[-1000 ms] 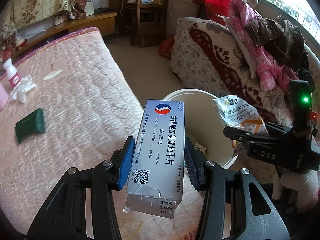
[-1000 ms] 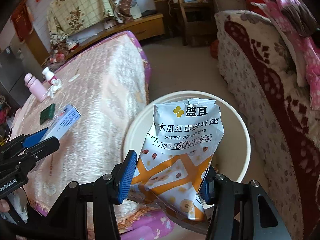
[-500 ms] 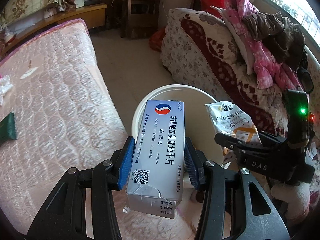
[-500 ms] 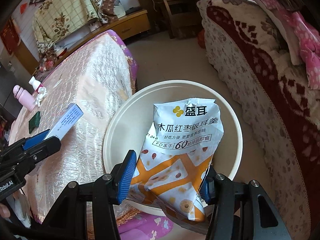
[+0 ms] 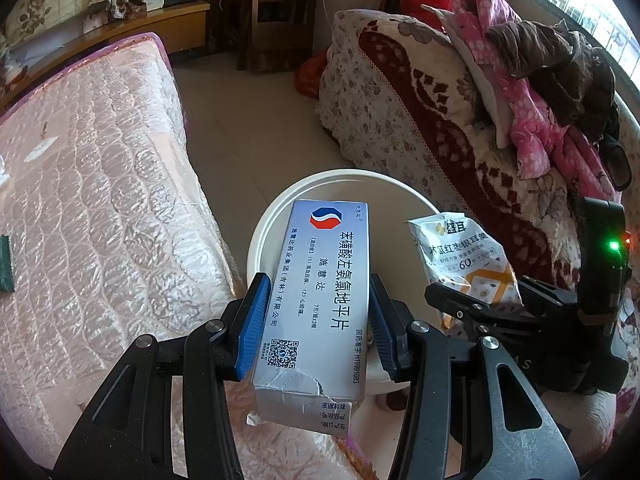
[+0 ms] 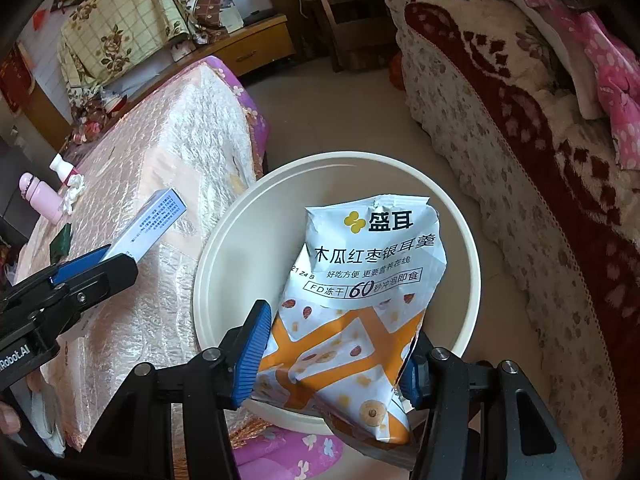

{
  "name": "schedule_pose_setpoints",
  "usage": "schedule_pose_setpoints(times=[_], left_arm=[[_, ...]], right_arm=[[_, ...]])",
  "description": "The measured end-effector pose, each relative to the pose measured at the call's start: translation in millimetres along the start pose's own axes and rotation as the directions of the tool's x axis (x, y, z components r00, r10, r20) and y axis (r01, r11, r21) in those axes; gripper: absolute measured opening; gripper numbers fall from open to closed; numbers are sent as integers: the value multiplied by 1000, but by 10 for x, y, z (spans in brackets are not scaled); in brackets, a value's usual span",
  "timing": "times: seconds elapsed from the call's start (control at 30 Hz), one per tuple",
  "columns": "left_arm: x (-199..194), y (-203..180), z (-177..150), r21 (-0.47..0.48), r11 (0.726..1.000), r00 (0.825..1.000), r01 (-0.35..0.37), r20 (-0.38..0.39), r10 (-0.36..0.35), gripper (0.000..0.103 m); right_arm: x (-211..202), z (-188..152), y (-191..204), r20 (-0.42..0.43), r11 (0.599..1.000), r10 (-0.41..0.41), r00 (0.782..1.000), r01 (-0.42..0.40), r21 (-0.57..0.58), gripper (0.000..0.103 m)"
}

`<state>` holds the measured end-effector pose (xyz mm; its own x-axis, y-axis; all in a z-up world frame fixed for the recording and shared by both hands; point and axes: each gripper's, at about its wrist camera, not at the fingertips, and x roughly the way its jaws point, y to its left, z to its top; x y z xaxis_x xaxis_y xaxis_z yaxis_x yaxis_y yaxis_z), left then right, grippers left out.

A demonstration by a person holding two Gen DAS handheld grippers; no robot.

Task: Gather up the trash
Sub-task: 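Carry the medicine box and snack bag over the white bucket and release both, then move both tools back over the bed toward the green packet and tissue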

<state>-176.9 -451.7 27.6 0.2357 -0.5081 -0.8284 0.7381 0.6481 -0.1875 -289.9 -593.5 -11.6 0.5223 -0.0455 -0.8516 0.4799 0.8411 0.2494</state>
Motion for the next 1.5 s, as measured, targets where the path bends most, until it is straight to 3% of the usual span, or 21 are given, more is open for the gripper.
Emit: schedule_pose_setpoints(times=[0.6, 0.63, 0.7, 1.13, 1.5], left_arm=[[119, 33, 69, -30, 999, 1000, 30, 4, -30, 47], [116, 43, 70, -32, 999, 1000, 30, 4, -30, 48], [112, 52, 66, -38, 999, 1000, 28, 5, -28, 53], [-6, 69, 13, -26, 1000, 999, 14, 29, -13, 53], [-225, 314, -60, -46, 998, 997, -49, 64, 52, 53]], right_arm=[[25, 0, -126, -6, 998, 4, 1000, -3, 67, 57], [26, 4, -131, -7, 998, 6, 1000, -5, 69, 59], [16, 6, -140, -1, 997, 9, 1000, -9, 78, 72], [36, 4, -96, -11, 998, 10, 1000, -9, 63, 72], [59, -22, 6, -17, 1000, 6, 1000, -5, 24, 72]])
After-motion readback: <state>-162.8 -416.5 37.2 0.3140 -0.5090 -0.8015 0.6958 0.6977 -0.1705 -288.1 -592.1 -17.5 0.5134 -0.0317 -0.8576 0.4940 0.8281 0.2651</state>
